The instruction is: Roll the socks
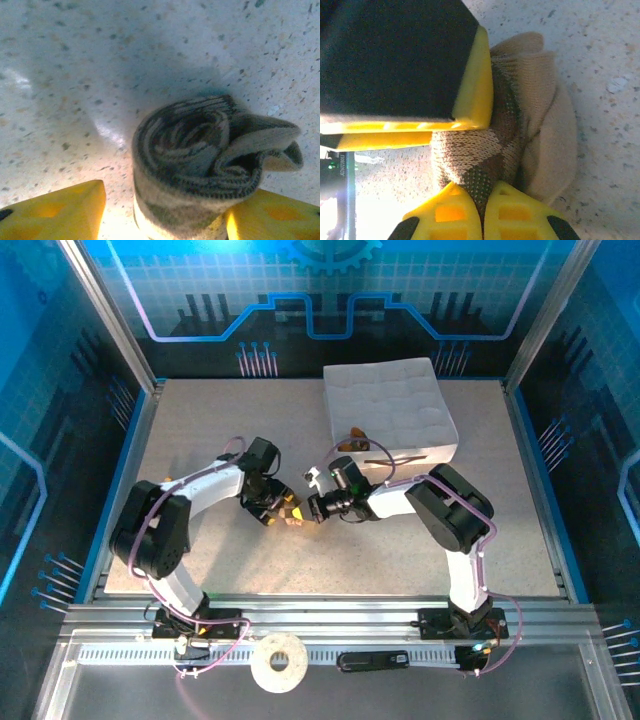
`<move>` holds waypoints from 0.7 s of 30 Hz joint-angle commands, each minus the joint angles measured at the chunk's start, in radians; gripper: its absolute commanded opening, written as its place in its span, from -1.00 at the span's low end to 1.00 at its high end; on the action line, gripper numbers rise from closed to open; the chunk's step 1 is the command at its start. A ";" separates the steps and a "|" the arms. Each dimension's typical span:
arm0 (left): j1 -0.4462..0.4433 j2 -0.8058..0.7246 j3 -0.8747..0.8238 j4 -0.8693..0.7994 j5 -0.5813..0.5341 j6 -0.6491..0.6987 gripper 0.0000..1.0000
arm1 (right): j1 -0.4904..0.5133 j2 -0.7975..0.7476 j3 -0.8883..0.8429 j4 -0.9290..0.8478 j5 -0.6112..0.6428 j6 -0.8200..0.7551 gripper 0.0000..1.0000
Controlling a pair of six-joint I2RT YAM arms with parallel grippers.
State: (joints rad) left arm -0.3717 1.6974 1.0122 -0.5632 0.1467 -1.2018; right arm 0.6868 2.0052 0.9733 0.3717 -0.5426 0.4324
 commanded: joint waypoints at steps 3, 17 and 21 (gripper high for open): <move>-0.050 0.119 0.047 -0.136 -0.130 0.070 -0.11 | -0.007 0.010 -0.053 -0.225 0.125 -0.009 -0.99; -0.055 -0.027 -0.100 -0.271 -0.040 -0.009 -0.48 | 0.222 -0.382 -0.326 0.087 0.597 -0.447 0.15; -0.053 -0.050 -0.116 -0.268 -0.011 -0.033 -0.47 | 0.300 -0.363 -0.303 0.112 0.642 -0.464 0.21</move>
State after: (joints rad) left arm -0.4221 1.6287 0.9447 -0.6876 0.1242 -1.2003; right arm 0.9508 1.6360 0.6621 0.4313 0.0097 0.0395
